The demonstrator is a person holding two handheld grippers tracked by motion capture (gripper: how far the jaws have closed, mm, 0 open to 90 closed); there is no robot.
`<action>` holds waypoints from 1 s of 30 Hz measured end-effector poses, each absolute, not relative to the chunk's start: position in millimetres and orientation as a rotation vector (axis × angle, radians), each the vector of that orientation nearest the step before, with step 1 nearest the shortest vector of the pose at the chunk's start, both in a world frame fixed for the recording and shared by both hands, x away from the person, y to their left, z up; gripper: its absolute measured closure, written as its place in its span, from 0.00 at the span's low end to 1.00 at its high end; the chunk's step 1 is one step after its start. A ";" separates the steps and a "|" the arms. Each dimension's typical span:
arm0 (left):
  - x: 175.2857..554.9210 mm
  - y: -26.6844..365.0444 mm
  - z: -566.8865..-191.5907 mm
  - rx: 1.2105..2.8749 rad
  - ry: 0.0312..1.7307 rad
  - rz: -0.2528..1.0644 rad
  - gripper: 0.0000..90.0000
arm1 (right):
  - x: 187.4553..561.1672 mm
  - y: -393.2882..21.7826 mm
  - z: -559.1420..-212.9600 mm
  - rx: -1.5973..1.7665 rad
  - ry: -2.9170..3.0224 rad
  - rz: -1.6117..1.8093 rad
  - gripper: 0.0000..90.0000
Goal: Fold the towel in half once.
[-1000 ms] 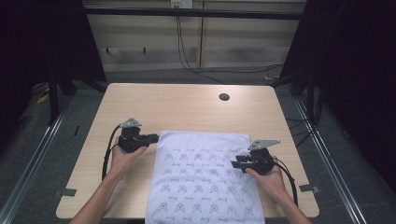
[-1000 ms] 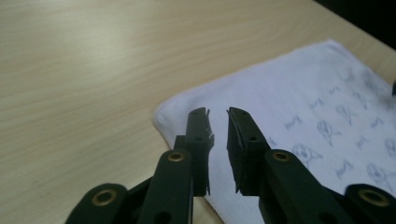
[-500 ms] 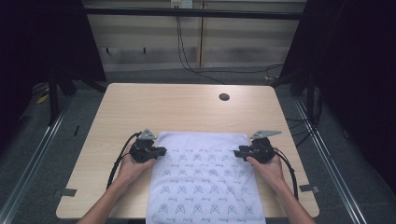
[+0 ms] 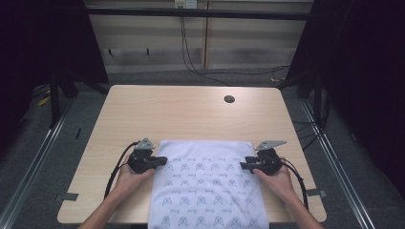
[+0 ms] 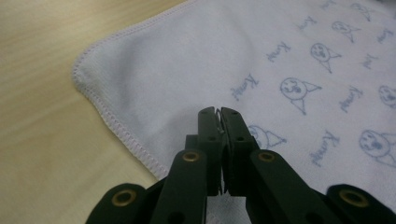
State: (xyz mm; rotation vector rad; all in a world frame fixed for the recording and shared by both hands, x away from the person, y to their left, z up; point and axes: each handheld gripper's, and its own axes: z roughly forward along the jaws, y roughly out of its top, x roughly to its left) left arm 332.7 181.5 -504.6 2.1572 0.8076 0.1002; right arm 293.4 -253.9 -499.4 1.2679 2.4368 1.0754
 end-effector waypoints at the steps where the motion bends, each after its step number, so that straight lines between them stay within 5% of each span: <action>1: 327.8 183.0 -503.7 2.169 0.801 0.095 0.97 | 289.0 -253.8 -499.0 1.250 2.449 1.069 0.69; 11: 292.0 192.4 -496.4 2.236 0.761 0.060 0.89 | 244.8 -241.0 -493.7 1.193 2.527 1.066 0.65; 23: 313.3 200.4 -495.0 2.147 0.851 0.050 0.79 | 311.5 -258.2 -497.7 1.270 2.367 1.026 0.53; 30: 316.9 213.0 -490.3 2.095 0.900 0.099 0.75 | 320.0 -257.3 -502.6 1.244 2.370 0.990 0.48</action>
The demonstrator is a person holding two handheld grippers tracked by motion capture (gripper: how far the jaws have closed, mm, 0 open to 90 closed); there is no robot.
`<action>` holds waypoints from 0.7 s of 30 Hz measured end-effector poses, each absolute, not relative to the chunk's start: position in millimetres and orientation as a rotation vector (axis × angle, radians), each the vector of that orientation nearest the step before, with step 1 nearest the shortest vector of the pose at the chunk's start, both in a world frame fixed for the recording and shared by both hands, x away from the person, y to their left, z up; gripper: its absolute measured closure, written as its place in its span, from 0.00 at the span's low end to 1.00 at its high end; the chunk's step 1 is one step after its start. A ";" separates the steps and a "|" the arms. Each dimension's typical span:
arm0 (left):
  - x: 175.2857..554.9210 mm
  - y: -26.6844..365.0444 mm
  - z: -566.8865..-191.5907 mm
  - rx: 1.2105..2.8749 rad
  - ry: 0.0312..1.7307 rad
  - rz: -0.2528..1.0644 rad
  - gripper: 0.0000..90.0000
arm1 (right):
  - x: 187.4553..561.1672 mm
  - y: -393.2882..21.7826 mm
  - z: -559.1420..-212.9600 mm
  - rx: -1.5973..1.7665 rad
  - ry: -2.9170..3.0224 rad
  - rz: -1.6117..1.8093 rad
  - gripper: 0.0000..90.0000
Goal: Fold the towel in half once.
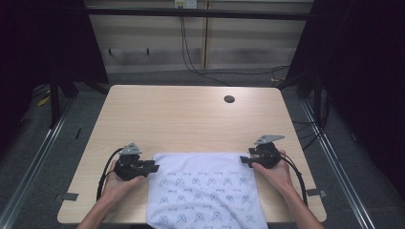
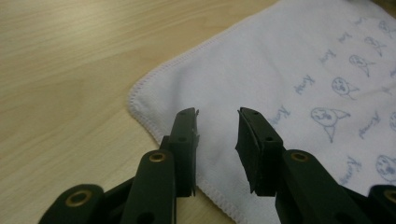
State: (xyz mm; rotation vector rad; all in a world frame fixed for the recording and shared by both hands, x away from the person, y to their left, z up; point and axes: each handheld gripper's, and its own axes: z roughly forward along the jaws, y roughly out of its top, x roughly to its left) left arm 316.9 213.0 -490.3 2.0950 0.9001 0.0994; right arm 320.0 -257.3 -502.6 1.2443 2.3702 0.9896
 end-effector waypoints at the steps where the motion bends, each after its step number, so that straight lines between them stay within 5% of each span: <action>1: 317.5 214.5 -490.1 2.090 0.907 0.107 0.74 | 319.5 -257.0 -502.8 1.244 2.372 0.995 0.48; 6: 327.8 218.1 -491.2 2.068 0.954 0.139 0.69 | 316.8 -254.6 -503.0 1.192 2.399 1.038 0.77; 10: 338.5 220.4 -497.4 2.052 1.004 0.202 0.58 | 317.7 -254.9 -502.9 1.259 2.394 1.072 0.90; 21: 352.0 212.3 -505.2 2.085 0.967 0.213 0.49 | 318.2 -261.4 -499.2 1.330 2.392 1.123 0.95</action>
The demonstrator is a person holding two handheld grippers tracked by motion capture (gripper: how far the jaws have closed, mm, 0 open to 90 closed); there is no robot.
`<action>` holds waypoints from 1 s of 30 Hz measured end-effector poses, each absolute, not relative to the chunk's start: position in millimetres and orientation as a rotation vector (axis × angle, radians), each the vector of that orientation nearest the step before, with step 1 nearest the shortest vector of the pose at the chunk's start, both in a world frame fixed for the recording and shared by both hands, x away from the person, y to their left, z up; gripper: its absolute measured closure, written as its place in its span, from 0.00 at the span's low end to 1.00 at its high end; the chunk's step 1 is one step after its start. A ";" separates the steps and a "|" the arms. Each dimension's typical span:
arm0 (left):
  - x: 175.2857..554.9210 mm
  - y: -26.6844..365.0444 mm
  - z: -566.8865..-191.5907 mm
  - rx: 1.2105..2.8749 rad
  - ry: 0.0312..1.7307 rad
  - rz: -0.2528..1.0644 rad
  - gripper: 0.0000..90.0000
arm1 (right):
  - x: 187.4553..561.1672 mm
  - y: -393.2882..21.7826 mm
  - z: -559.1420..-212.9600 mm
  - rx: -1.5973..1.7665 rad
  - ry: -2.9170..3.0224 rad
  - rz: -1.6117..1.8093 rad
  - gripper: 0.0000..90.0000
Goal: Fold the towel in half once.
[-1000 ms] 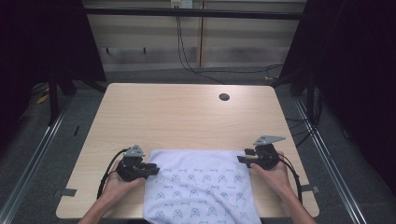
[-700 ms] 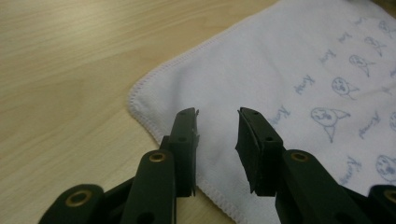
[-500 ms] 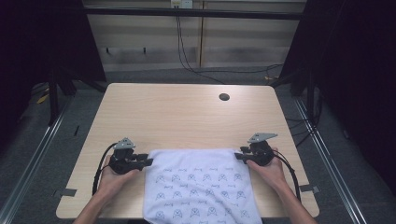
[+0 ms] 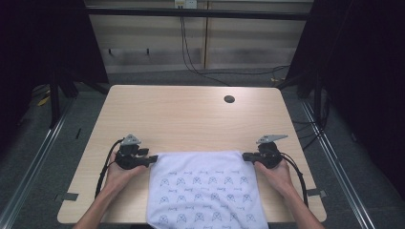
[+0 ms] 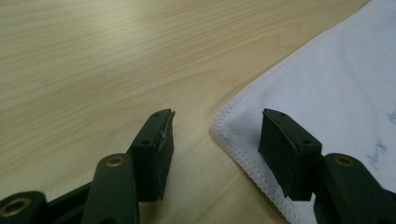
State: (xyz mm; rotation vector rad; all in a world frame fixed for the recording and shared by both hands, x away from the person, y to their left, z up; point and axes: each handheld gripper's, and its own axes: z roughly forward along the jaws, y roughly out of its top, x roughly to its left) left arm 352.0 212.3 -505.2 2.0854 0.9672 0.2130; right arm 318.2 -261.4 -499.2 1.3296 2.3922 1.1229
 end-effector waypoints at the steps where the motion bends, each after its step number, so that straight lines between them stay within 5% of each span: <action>1: 351.4 210.9 -505.2 2.093 0.948 0.207 0.49 | 318.2 -262.4 -498.2 1.328 2.382 1.138 0.95; 7: 350.2 194.6 -504.5 2.123 0.866 0.136 0.54 | 316.8 -264.1 -495.0 1.340 2.362 1.162 0.95; 13: 344.5 183.8 -503.4 2.162 0.833 0.101 0.95 | 315.5 -265.1 -492.9 1.333 2.372 1.187 0.95; 30: 379.2 205.2 -426.2 1.923 0.807 0.207 0.96 | 346.5 -268.4 -400.0 1.224 2.212 1.383 0.95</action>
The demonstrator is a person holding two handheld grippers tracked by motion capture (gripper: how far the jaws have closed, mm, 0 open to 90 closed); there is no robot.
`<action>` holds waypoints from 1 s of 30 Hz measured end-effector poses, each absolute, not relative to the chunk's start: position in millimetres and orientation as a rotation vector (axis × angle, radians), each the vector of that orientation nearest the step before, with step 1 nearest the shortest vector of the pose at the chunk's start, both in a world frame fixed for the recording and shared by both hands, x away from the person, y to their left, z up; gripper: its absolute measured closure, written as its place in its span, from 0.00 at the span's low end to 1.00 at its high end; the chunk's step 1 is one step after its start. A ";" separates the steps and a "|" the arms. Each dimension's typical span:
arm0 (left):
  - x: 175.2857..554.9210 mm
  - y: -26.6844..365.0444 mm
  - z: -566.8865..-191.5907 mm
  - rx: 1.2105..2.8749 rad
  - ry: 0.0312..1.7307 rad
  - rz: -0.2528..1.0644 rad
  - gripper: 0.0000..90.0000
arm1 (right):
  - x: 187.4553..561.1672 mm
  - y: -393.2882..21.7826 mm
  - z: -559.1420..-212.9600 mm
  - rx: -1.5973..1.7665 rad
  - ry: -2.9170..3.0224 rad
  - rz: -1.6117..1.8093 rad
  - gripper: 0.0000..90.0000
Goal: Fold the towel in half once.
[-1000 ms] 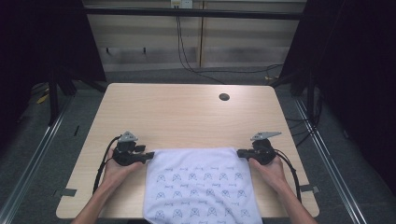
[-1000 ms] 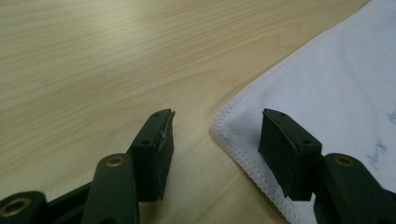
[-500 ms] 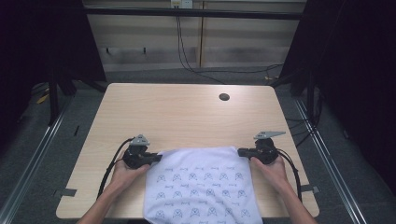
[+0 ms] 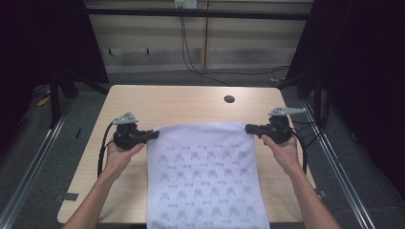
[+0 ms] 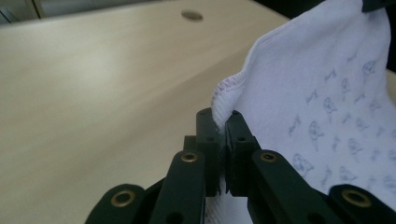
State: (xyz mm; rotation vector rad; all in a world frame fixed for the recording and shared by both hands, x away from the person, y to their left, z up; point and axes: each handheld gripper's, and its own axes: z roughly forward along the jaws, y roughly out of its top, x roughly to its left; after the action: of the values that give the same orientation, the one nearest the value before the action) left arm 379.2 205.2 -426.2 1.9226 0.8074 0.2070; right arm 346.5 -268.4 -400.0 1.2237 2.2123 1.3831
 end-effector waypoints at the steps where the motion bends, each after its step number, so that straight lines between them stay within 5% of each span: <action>1: 384.7 205.0 -421.4 1.916 0.809 0.204 0.96 | 346.5 -268.4 -400.0 1.224 2.212 1.383 0.95; 20: 421.9 201.3 -324.9 1.697 0.778 0.318 0.97 | 403.5 -277.6 -297.8 1.165 1.989 1.511 0.95; 30: 363.6 194.1 -366.2 1.772 0.695 0.188 0.96 | 342.1 -289.6 -334.6 1.091 2.097 1.545 0.95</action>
State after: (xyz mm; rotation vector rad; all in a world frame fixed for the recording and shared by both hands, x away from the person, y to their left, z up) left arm 363.6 194.1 -366.2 1.7716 0.6951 0.1880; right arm 342.1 -289.6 -334.6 1.0913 2.0970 1.5453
